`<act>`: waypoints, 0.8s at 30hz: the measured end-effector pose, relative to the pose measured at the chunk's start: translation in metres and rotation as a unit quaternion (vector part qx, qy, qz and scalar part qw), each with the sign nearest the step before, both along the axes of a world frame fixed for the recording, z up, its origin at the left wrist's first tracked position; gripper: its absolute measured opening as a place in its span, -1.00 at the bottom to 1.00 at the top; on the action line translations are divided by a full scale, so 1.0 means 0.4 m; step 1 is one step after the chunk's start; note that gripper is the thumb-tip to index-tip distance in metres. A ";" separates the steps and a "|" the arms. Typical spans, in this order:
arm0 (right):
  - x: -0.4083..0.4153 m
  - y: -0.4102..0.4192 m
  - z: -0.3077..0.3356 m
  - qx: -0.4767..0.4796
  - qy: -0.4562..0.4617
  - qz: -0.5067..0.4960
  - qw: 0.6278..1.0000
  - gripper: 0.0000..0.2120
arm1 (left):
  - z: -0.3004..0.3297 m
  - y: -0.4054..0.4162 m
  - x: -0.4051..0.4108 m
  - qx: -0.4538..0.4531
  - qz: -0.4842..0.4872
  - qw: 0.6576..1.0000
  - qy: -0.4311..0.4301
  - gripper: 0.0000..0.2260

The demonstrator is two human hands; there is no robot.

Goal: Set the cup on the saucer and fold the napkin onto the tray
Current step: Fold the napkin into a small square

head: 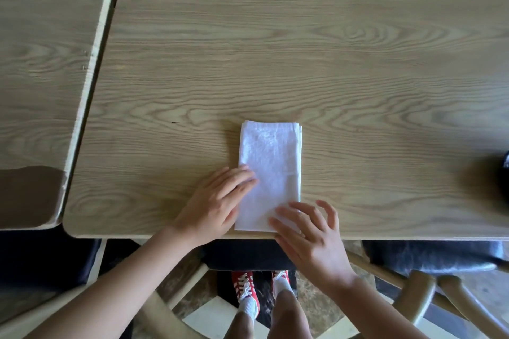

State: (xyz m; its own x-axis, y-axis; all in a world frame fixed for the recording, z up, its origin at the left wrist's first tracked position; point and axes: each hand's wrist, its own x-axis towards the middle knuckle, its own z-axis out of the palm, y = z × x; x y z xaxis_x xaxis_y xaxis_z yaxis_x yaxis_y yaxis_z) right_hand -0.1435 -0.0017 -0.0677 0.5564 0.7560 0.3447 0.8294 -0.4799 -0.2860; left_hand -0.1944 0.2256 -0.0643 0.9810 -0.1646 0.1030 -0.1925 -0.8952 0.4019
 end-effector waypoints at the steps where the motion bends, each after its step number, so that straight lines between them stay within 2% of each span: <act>1: 0.002 0.000 0.002 0.006 0.000 0.003 1.000 -0.82 | 0.001 0.005 -0.010 0.005 -0.010 1.000 0.021 -0.53; 5: 0.020 -0.002 0.015 0.025 -0.001 0.013 1.000 -0.88 | 0.020 0.024 -0.020 -0.012 -0.048 0.996 0.078 -0.37; 9: 0.037 0.000 0.023 0.016 -0.009 0.041 0.999 -0.94 | 0.027 0.030 -0.021 -0.003 -0.063 0.995 0.078 -0.36; 11: 0.049 0.005 0.031 0.021 0.019 0.041 0.999 -0.92 | 0.022 0.028 -0.025 0.005 -0.065 0.995 0.070 -0.37; 15: 0.068 0.025 0.069 0.085 0.124 0.000 0.989 -0.89 | 0.006 0.020 -0.020 0.017 -0.031 0.999 0.030 -0.51; 18: 0.075 0.026 0.082 0.122 0.158 -0.008 0.980 -0.92 | 0.005 0.007 -0.003 -0.014 0.011 1.000 -0.019 -0.68; 19: 0.079 0.021 0.082 0.121 0.162 -0.002 0.979 -0.90 | 0.006 0.004 0.003 -0.033 0.025 0.999 -0.029 -0.69; 22: 0.097 -0.006 0.074 0.078 0.167 0.028 0.982 -0.67 | 0.002 0.003 0.013 -0.072 0.055 0.995 -0.044 -0.72; 24: 0.111 -0.018 0.062 0.052 0.162 0.034 0.985 -0.61 | -0.002 0.005 0.017 -0.092 0.065 0.992 -0.052 -0.74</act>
State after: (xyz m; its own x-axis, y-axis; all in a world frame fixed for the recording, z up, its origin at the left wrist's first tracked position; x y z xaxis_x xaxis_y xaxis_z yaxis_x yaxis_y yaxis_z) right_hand -0.0993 -0.0090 -0.0428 0.5990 0.7653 0.2354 0.7157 -0.3799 -0.5860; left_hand -0.1876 0.2278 -0.0650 0.9752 -0.0068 0.2214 -0.1295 -0.8282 0.5452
